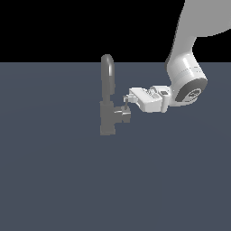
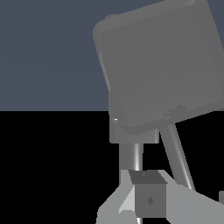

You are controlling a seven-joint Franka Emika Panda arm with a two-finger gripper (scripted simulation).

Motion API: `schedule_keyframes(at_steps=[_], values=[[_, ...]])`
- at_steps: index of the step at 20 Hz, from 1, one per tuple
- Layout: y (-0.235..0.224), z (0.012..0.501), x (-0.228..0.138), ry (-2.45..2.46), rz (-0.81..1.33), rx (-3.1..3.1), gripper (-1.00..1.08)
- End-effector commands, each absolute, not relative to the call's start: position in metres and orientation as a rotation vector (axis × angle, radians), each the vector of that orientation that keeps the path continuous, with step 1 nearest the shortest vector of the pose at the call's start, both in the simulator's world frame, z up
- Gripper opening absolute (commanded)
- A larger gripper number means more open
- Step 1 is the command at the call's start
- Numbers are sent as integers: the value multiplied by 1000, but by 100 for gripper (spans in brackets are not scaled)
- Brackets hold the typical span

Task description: Turn on the faucet by rotating a designated handle.

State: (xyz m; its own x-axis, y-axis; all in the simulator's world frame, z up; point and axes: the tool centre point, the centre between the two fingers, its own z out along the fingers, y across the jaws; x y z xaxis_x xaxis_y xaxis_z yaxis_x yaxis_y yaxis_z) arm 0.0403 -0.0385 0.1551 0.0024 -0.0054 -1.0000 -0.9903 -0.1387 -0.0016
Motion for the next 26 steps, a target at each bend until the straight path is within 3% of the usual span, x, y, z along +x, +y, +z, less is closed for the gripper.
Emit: schedule_keyframes(at_steps=[1, 3, 18, 20, 26], values=[[-40, 155, 29, 1144, 1321, -1312, -100], [-39, 158, 36, 1140, 1307, -1318, -100], [-47, 129, -16, 1143, 1320, -1312, -100], [-45, 144, -3, 1124, 1292, -1331, -100], [-47, 102, -19, 1136, 1310, -1320, -100]])
